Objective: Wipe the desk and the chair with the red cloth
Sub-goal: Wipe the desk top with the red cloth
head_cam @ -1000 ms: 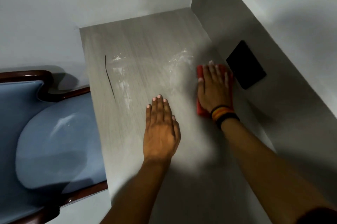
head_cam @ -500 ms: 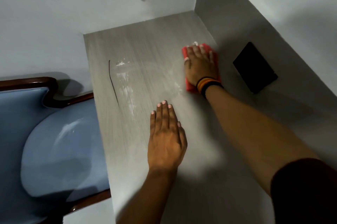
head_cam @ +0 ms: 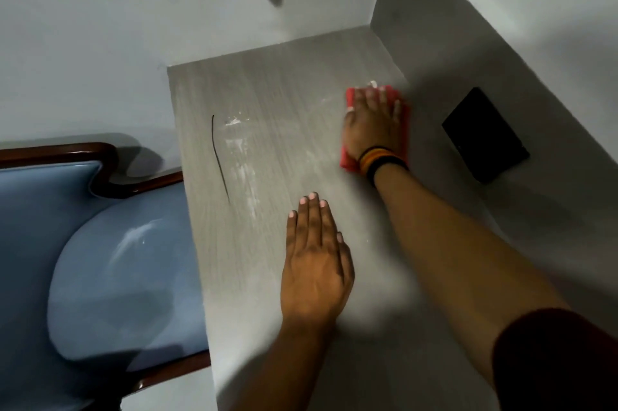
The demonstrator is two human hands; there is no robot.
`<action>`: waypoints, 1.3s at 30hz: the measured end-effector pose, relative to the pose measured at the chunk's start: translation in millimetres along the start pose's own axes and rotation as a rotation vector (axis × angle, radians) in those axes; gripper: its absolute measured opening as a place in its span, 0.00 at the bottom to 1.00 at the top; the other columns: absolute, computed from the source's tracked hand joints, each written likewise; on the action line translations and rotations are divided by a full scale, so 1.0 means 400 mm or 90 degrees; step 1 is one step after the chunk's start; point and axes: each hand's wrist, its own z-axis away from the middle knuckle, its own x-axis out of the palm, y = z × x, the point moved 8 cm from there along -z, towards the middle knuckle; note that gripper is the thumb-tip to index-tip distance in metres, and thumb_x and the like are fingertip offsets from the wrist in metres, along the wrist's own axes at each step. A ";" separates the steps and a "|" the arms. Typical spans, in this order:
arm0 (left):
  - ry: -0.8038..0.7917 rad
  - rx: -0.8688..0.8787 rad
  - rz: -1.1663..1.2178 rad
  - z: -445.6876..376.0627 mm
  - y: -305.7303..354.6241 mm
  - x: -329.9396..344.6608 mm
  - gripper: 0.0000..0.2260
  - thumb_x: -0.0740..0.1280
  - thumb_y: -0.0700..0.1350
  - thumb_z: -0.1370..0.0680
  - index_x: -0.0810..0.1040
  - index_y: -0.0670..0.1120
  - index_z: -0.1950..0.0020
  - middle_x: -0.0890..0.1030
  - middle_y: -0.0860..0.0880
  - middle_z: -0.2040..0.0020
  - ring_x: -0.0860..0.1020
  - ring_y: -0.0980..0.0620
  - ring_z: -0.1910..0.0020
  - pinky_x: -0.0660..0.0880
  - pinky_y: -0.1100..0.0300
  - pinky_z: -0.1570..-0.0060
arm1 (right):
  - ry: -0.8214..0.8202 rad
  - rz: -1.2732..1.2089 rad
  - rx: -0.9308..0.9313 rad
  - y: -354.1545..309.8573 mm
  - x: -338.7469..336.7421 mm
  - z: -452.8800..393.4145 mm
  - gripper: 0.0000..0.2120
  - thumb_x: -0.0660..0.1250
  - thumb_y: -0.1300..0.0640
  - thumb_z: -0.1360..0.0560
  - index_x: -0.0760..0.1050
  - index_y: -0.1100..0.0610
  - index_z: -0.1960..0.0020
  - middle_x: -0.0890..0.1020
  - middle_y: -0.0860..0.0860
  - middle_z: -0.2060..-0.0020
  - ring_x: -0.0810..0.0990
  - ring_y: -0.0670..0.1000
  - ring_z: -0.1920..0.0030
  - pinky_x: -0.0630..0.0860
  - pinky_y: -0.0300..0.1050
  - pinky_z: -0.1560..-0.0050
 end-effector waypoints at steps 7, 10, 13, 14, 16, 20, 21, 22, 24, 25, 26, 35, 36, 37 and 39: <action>-0.023 -0.015 0.029 0.002 0.000 -0.020 0.28 0.50 0.50 0.12 0.53 0.42 0.13 0.52 0.43 0.12 0.48 0.47 0.12 0.45 0.49 0.12 | -0.073 -0.153 -0.100 -0.098 -0.003 0.062 0.28 0.48 0.47 0.14 0.54 0.53 0.16 0.54 0.52 0.16 0.49 0.51 0.16 0.40 0.58 0.17; 0.009 -0.008 0.078 0.005 0.012 -0.045 0.27 0.52 0.48 0.12 0.53 0.42 0.13 0.52 0.44 0.12 0.47 0.48 0.12 0.47 0.48 0.13 | -0.057 -0.103 -0.048 0.040 -0.016 0.104 0.28 0.50 0.48 0.14 0.55 0.56 0.17 0.57 0.54 0.17 0.51 0.54 0.16 0.44 0.59 0.17; 0.111 0.040 0.159 -0.041 0.027 -0.113 0.26 0.54 0.47 0.13 0.59 0.42 0.14 0.59 0.44 0.13 0.52 0.48 0.12 0.51 0.46 0.13 | -0.033 -0.062 -0.054 0.071 0.009 0.130 0.29 0.48 0.47 0.15 0.54 0.57 0.17 0.57 0.54 0.17 0.51 0.53 0.16 0.44 0.58 0.17; 0.129 0.055 0.161 -0.096 0.033 -0.127 0.27 0.53 0.48 0.13 0.59 0.42 0.14 0.59 0.44 0.13 0.52 0.48 0.12 0.50 0.47 0.13 | -0.031 -0.070 -0.055 0.069 0.015 0.122 0.29 0.46 0.47 0.15 0.54 0.57 0.17 0.57 0.54 0.17 0.51 0.52 0.16 0.45 0.57 0.16; 0.078 0.060 0.118 -0.248 0.049 -0.126 0.27 0.50 0.50 0.12 0.56 0.42 0.13 0.55 0.44 0.12 0.49 0.48 0.12 0.47 0.48 0.12 | -0.037 -0.080 -0.049 0.073 0.025 0.110 0.31 0.41 0.45 0.16 0.54 0.56 0.17 0.58 0.53 0.17 0.52 0.51 0.16 0.45 0.56 0.16; -0.047 0.039 0.018 -0.468 0.048 -0.055 0.28 0.47 0.53 0.11 0.47 0.43 0.12 0.48 0.44 0.12 0.44 0.46 0.12 0.44 0.46 0.13 | -0.029 -0.081 -0.029 0.087 0.036 0.104 0.33 0.38 0.43 0.17 0.52 0.55 0.16 0.57 0.52 0.17 0.51 0.50 0.16 0.44 0.55 0.16; -0.048 0.049 0.012 -0.489 0.041 -0.041 0.29 0.47 0.53 0.11 0.47 0.43 0.12 0.48 0.44 0.12 0.44 0.45 0.12 0.45 0.45 0.13 | -0.026 -0.077 -0.026 0.089 0.036 0.099 0.32 0.39 0.44 0.17 0.52 0.55 0.16 0.57 0.52 0.17 0.51 0.50 0.16 0.45 0.55 0.16; -0.037 0.061 0.002 -0.504 0.033 -0.032 0.29 0.48 0.53 0.11 0.48 0.43 0.12 0.49 0.45 0.12 0.45 0.45 0.12 0.46 0.45 0.13 | -0.020 -0.070 -0.027 0.089 0.037 0.095 0.31 0.40 0.44 0.16 0.52 0.55 0.16 0.57 0.52 0.17 0.51 0.50 0.16 0.45 0.56 0.16; -0.031 0.092 0.000 -0.546 0.022 -0.034 0.29 0.49 0.53 0.12 0.50 0.44 0.12 0.51 0.45 0.12 0.48 0.45 0.12 0.47 0.45 0.13 | -0.016 -0.050 -0.031 0.089 0.035 0.085 0.31 0.41 0.46 0.16 0.53 0.56 0.16 0.57 0.52 0.16 0.51 0.50 0.16 0.46 0.56 0.16; -0.034 0.103 -0.003 -0.578 0.014 -0.043 0.29 0.50 0.53 0.12 0.51 0.44 0.12 0.52 0.45 0.12 0.49 0.45 0.12 0.48 0.45 0.13 | -0.018 -0.047 -0.032 0.088 0.033 0.083 0.31 0.42 0.46 0.17 0.54 0.56 0.17 0.57 0.52 0.17 0.51 0.50 0.16 0.46 0.56 0.16; -0.031 0.102 -0.011 -0.620 -0.008 -0.055 0.28 0.51 0.53 0.12 0.52 0.44 0.13 0.53 0.45 0.12 0.50 0.45 0.12 0.48 0.46 0.13 | -0.011 -0.048 -0.035 0.085 0.031 0.083 0.31 0.42 0.46 0.17 0.56 0.55 0.17 0.58 0.52 0.17 0.52 0.50 0.16 0.46 0.56 0.16; 0.069 -0.171 -0.004 -0.522 -0.285 -0.164 0.28 0.52 0.50 0.11 0.52 0.40 0.13 0.53 0.41 0.12 0.52 0.42 0.12 0.50 0.45 0.14 | 0.002 -0.042 -0.038 0.093 0.034 0.083 0.30 0.45 0.47 0.17 0.58 0.57 0.18 0.59 0.52 0.17 0.53 0.51 0.16 0.48 0.57 0.17; 0.078 -0.191 0.002 -0.428 -0.294 -0.167 0.28 0.52 0.50 0.11 0.52 0.40 0.13 0.53 0.41 0.12 0.51 0.42 0.12 0.50 0.45 0.14 | -0.004 -0.039 -0.041 0.090 0.030 0.084 0.30 0.45 0.47 0.17 0.58 0.57 0.18 0.59 0.52 0.17 0.53 0.51 0.16 0.47 0.57 0.17; 0.077 -0.201 0.000 -0.328 -0.301 -0.171 0.29 0.52 0.50 0.11 0.51 0.40 0.13 0.53 0.41 0.12 0.51 0.42 0.12 0.50 0.44 0.13 | -0.008 -0.037 -0.041 0.086 0.028 0.085 0.30 0.45 0.47 0.17 0.58 0.58 0.18 0.59 0.53 0.17 0.53 0.51 0.16 0.47 0.57 0.16; 0.043 -0.205 -0.020 -0.168 -0.304 -0.165 0.30 0.50 0.51 0.12 0.49 0.40 0.13 0.50 0.41 0.12 0.49 0.42 0.12 0.50 0.44 0.13 | -0.009 -0.031 -0.039 0.084 0.027 0.083 0.31 0.44 0.46 0.17 0.58 0.58 0.18 0.59 0.53 0.17 0.53 0.52 0.16 0.47 0.58 0.17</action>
